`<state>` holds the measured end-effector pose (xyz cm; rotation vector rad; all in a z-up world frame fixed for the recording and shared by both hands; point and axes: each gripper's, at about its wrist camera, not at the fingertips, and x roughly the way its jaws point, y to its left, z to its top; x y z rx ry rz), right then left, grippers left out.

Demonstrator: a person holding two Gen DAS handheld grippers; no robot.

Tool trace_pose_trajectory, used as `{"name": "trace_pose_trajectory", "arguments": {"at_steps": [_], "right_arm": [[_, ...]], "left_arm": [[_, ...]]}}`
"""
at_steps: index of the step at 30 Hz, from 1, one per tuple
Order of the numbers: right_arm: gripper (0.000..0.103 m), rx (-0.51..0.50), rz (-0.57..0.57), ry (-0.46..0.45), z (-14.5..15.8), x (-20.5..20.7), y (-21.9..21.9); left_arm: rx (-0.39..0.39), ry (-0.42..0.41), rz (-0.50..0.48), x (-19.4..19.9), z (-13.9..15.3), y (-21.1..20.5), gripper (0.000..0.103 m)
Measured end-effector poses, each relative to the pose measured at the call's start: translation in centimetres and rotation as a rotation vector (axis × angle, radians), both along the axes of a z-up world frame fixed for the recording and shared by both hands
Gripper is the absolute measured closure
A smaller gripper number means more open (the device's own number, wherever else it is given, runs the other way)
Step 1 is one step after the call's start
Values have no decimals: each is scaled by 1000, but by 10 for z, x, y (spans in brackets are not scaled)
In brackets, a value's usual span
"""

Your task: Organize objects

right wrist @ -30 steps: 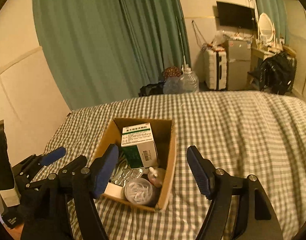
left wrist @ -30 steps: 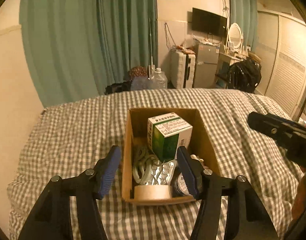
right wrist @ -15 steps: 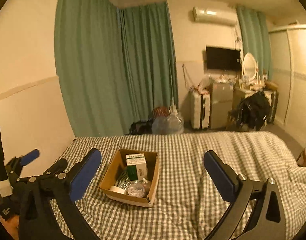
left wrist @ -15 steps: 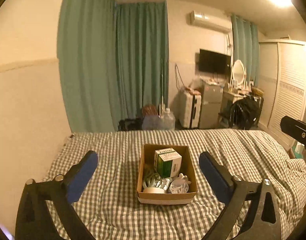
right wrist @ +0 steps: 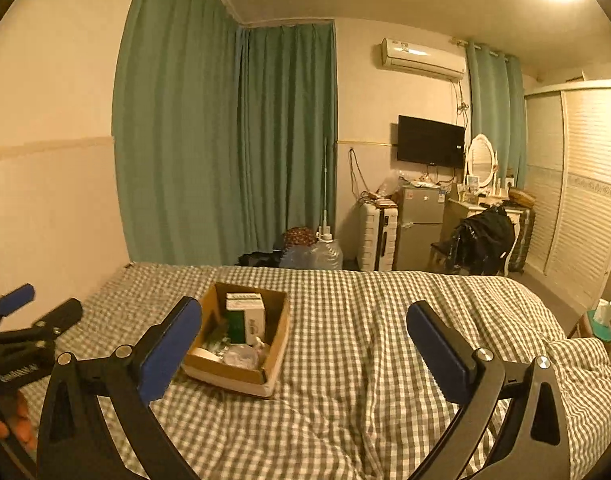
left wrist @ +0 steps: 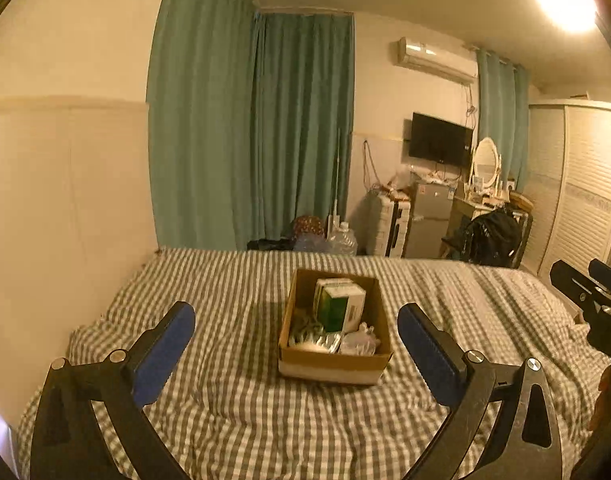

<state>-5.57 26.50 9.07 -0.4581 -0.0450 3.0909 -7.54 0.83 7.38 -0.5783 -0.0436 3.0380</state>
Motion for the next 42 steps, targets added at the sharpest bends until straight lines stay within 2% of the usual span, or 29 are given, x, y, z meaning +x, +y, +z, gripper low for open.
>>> {"name": "trace_pose_trajectory", "arguments": {"at_steps": [2,7,11,15,28,42], "right_arm": [[0,14,-1,7,-21,-10,-1],[0,43,19,-62,-71,-48,-7],[0,60,28,-94,-101,-64,-9],[0,46,26,-143,-118,-76,-5],[0,32,-4,-114,-108,-65,2],[0,38,6,-108,-105,-62,-2]], "left_arm": [[-26,7,22,-3,-14,2,0],[-85,70,78,-8,-53,9,0],[-68,33,75,-20,-85,10,0],[-55,-24,84,-35,-102,11,0],[-78,-24,62,-27,-102,18,0],[-54,-35,86,-27,-101,10,0]]}}
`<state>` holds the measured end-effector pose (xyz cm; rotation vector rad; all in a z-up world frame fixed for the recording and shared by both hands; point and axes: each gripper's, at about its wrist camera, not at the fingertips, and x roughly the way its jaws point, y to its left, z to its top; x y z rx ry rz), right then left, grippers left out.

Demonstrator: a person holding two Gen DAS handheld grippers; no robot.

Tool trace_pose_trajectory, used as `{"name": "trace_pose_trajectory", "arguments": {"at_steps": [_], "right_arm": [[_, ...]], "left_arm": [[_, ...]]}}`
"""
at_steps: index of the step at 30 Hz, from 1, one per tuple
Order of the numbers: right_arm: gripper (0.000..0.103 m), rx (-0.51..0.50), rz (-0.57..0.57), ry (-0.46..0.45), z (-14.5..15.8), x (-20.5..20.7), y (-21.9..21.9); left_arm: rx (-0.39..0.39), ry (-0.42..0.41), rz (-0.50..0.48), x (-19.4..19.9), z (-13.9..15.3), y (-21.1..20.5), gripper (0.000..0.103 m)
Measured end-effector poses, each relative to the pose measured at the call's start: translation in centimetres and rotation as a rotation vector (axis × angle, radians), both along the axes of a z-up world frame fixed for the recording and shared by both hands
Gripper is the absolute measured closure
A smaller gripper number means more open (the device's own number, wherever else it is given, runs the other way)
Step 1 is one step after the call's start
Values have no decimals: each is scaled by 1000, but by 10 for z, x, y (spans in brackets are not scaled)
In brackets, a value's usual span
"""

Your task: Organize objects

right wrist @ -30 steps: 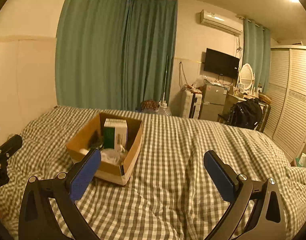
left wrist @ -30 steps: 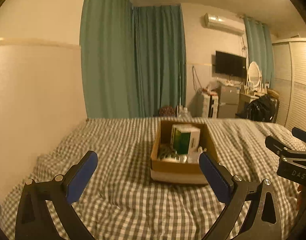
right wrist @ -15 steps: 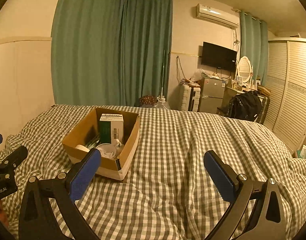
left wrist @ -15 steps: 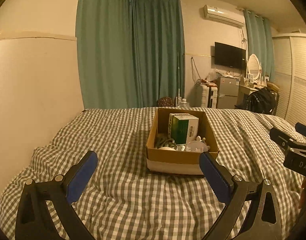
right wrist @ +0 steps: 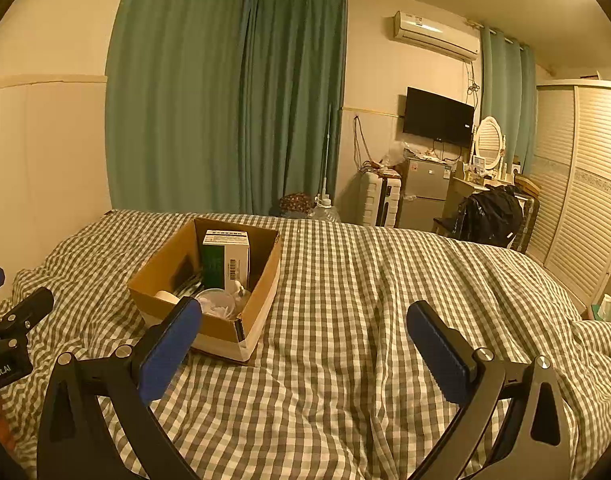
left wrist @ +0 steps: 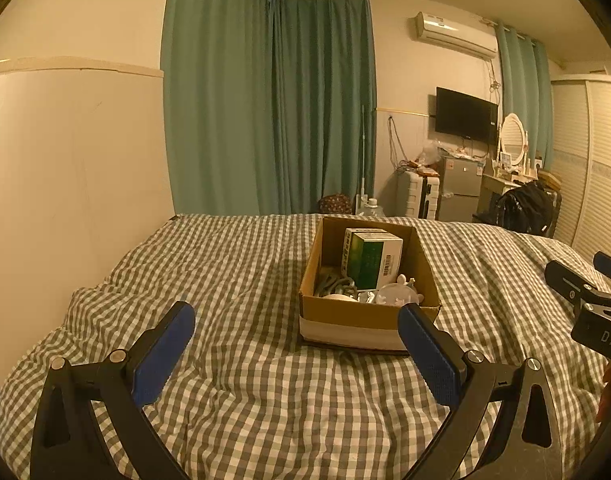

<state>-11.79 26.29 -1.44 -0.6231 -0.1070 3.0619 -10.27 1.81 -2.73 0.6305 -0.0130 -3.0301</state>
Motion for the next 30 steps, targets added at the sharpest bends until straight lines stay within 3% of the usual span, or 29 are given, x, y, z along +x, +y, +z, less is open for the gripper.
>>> {"name": "trace_pose_trajectory", "arguments": {"at_steps": [30], "right_arm": [[0,3,2,0,-3,-1,-7]], "left_arm": [[10,-8,24,3,-4,-4,0]]}}
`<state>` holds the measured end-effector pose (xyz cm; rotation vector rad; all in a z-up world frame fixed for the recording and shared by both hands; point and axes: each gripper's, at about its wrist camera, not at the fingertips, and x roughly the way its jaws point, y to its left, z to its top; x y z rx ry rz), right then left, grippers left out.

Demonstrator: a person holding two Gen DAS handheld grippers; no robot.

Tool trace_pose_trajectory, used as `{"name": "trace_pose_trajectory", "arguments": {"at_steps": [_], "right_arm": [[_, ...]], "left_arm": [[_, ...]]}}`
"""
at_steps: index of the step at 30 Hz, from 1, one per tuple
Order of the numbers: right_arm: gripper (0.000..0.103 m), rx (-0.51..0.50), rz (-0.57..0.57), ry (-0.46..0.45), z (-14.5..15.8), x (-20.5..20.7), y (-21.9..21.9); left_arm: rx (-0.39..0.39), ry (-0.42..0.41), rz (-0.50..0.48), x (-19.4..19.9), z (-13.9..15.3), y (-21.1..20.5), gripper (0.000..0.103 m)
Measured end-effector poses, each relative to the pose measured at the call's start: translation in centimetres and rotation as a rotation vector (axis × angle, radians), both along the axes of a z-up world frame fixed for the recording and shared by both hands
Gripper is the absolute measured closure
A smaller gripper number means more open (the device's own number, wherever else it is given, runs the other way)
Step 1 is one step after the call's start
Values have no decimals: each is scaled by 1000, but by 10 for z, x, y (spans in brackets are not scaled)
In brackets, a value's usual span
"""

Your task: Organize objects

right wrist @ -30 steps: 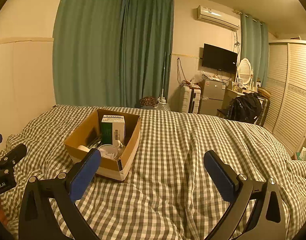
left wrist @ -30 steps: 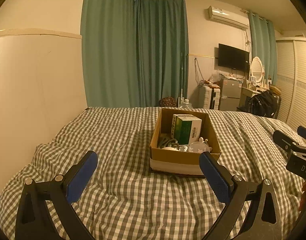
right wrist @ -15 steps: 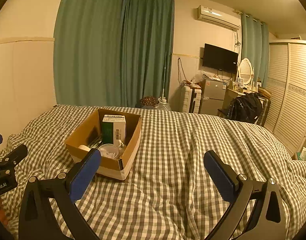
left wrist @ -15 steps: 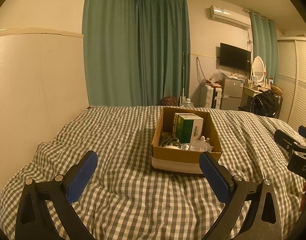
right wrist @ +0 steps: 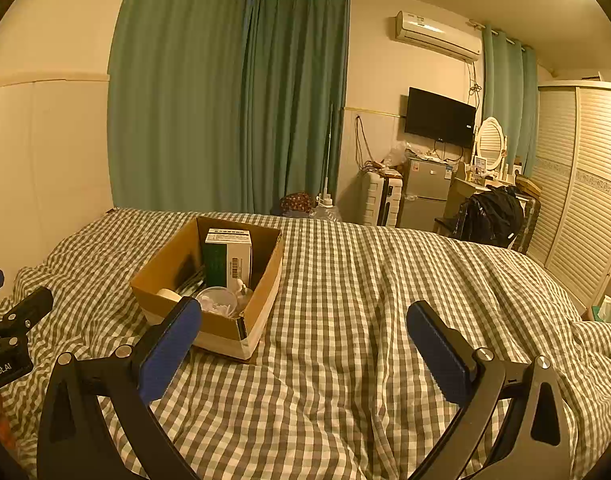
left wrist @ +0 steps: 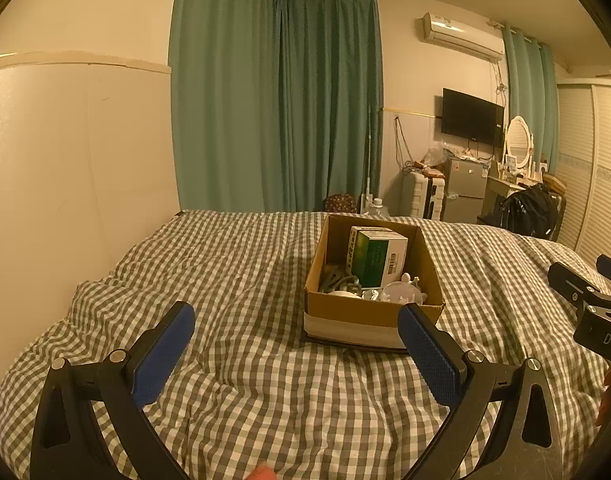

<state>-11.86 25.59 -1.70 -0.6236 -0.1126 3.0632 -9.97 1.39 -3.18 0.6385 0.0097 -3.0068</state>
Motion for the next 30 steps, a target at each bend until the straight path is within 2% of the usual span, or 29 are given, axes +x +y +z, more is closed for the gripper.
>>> {"name": "trace_pose_trajectory", "arguments": {"at_steps": [30], "right_arm": [[0,5,6,-6,-2,-1,-1]], "left_arm": [[-12,-13,-19,-3,-2,4,0]]}}
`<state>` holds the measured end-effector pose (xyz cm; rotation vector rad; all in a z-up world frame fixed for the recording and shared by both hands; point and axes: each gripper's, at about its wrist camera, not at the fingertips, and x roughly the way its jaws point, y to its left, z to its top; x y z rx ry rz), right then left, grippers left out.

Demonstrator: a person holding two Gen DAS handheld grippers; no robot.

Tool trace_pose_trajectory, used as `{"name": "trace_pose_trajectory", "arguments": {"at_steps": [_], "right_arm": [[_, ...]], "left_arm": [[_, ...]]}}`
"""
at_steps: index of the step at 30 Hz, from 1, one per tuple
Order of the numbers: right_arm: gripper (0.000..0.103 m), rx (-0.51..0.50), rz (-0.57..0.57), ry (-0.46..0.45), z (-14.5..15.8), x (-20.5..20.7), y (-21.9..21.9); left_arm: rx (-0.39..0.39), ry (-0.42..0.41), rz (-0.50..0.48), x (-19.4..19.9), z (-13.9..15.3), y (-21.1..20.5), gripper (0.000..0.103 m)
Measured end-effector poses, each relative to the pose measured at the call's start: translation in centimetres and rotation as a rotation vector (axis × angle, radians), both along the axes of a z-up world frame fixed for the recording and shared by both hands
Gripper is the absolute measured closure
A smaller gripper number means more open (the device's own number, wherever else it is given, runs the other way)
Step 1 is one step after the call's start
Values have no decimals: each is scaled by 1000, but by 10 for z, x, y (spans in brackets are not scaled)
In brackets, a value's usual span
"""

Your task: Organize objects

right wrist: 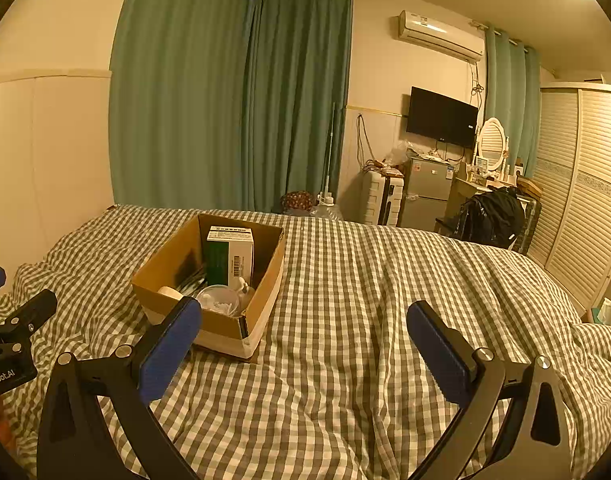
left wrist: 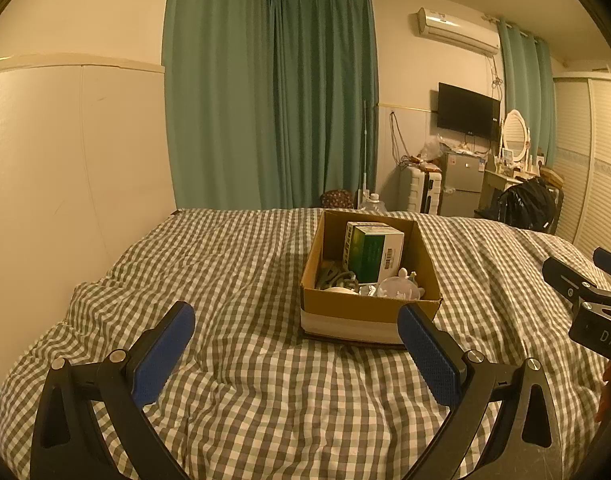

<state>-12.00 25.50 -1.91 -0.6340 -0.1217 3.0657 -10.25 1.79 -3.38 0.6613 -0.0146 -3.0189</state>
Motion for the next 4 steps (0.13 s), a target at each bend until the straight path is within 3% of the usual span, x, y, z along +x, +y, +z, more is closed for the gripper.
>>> {"name": "trace_pose_trajectory", "arguments": {"at_steps": [4], "right_arm": [[0,2,0,-5,-2,0,-1]], "left_arm": [[2,1,2,-1,0,0,0]]}}
